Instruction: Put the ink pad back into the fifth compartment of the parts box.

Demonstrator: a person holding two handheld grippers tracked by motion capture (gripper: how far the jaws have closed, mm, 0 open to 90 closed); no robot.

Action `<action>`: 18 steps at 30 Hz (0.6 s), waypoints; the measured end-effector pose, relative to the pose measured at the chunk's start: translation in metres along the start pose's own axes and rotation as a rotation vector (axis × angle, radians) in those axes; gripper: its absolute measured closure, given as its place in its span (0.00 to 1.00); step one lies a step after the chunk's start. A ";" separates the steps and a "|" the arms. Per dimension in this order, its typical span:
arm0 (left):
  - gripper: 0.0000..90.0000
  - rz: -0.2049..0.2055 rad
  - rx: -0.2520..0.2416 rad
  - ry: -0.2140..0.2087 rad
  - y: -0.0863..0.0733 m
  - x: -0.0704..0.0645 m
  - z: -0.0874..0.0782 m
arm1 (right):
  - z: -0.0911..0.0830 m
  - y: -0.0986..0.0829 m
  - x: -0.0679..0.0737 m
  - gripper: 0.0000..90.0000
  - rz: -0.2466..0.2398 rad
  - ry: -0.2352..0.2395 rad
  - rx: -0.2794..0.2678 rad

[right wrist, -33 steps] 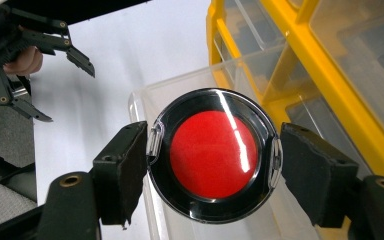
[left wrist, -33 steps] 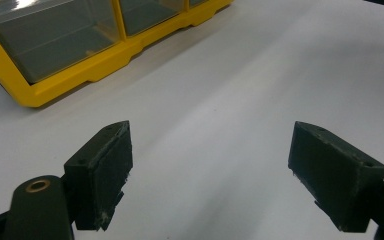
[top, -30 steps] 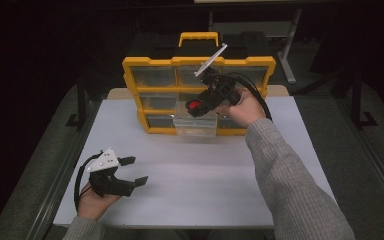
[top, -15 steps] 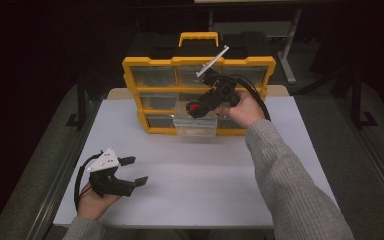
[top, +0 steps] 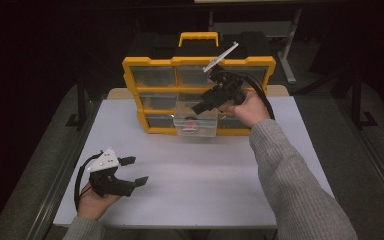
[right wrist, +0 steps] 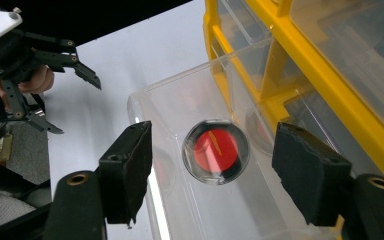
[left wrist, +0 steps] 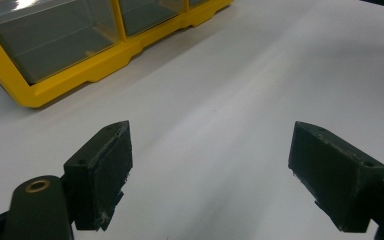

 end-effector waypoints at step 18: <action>0.19 0.001 -0.017 0.004 0.002 0.000 -0.004 | -0.023 -0.006 0.009 0.63 -0.028 0.039 -0.077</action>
Point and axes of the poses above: each handheld gripper's, and its own axes: z roughly forward along the jaws, y roughly out of its top, x roughly to its left, the point moved 1 cm from there along z, roughly forward along the jaws, and after that the axes turned 5 degrees about x, right-handed, at the moved point
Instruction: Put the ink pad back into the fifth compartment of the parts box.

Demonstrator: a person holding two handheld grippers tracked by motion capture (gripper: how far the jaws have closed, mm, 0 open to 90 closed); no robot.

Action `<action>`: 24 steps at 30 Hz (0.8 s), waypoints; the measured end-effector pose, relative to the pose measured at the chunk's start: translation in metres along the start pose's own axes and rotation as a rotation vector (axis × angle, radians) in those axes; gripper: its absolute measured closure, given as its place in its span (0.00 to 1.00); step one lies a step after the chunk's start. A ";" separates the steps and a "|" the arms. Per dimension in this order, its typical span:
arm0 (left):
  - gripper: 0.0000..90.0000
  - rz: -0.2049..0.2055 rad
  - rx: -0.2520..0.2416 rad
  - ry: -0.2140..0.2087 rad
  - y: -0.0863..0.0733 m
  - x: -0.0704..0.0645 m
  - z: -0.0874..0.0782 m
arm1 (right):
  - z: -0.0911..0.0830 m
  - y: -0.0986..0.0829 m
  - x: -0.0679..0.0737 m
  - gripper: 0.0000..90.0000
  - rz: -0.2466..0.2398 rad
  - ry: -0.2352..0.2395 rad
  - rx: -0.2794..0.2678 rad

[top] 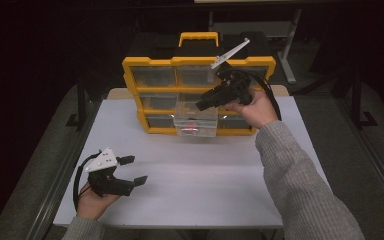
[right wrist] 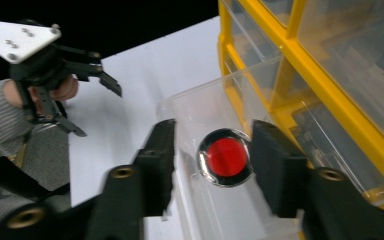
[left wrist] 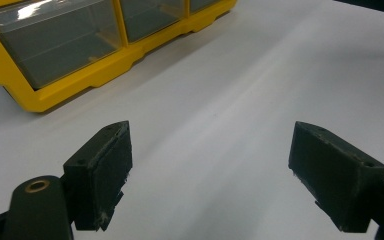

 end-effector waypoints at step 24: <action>0.19 -0.009 -0.012 0.003 0.000 0.002 -0.003 | -0.011 -0.022 0.033 0.99 -0.078 0.084 -0.027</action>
Point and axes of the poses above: each handheld gripper's, and its own axes: z roughly forward along the jaws, y roughly out of its top, x roughly to its left, the point moved 1 cm from there along z, roughly forward along the jaws, and after that the axes turned 5 degrees about x, right-handed, at the moved point
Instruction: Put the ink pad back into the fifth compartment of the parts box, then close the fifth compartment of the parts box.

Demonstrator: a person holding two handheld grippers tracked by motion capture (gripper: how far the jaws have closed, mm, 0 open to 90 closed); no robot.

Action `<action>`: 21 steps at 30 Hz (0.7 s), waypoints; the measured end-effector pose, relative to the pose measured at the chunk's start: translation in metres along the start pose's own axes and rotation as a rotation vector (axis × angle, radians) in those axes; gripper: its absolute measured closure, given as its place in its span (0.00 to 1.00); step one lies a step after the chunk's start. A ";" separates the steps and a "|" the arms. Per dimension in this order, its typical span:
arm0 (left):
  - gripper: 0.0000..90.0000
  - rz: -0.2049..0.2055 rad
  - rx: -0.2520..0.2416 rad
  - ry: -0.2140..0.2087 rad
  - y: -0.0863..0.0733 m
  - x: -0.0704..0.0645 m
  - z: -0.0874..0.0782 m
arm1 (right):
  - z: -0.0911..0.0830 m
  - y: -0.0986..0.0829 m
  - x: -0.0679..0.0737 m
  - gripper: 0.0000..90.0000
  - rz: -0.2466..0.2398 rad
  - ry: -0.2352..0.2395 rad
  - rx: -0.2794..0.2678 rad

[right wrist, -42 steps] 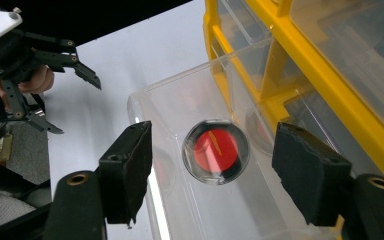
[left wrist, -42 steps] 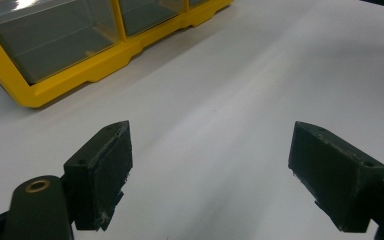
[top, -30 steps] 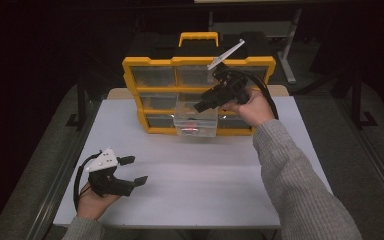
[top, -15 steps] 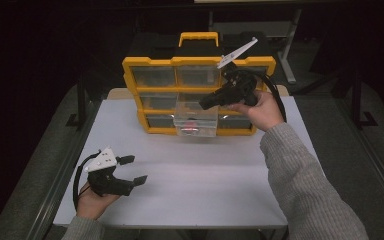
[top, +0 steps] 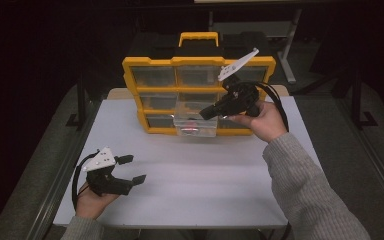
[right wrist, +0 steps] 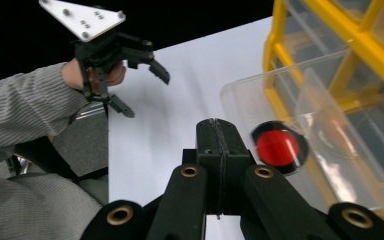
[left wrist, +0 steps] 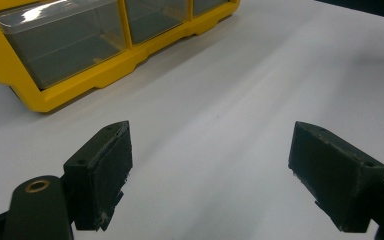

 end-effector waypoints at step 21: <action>0.19 0.013 -0.004 -0.009 0.003 -0.001 0.001 | 0.019 -0.035 0.026 0.99 -0.016 0.007 0.039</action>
Point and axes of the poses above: each handheld gripper's, and its own axes: z roughly forward along the jaws, y roughly out of its top, x roughly to its left, the point moved 1 cm from there along z, roughly forward along the jaws, and after that the axes turned 5 degrees about x, right-handed, at the moved point
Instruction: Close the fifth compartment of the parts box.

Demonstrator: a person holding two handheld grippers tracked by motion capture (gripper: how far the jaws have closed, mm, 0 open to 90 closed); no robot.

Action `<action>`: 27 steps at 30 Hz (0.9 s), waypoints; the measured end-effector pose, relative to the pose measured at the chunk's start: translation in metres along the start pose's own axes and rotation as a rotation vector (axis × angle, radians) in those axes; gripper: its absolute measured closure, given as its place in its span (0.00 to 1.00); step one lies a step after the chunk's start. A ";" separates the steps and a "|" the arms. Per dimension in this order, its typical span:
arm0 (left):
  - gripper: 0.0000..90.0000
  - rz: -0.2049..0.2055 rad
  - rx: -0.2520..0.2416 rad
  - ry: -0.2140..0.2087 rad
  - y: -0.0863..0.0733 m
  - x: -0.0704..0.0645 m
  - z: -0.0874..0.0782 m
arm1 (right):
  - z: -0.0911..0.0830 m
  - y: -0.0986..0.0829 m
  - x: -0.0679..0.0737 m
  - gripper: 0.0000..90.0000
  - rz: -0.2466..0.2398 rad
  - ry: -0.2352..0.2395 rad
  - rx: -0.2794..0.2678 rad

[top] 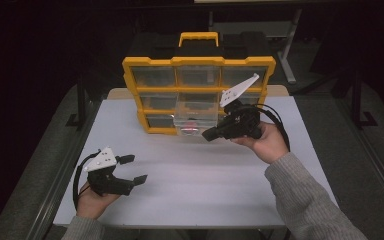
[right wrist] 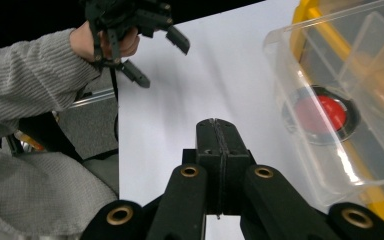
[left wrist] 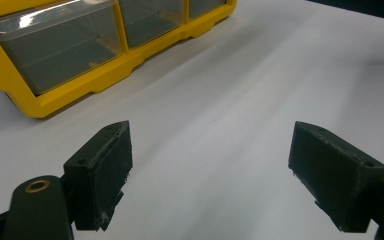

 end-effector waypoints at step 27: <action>0.20 -0.004 0.007 -0.009 0.001 -0.003 0.004 | 0.026 -0.021 0.003 0.99 0.006 -0.021 0.026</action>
Point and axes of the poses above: each handheld gripper's, and its own axes: z roughly forward along the jaws, y roughly out of its top, x roughly to its left, the point moved 1 cm from there along z, roughly forward along the jaws, and after that the axes turned 5 degrees about x, right-handed, at the moved point
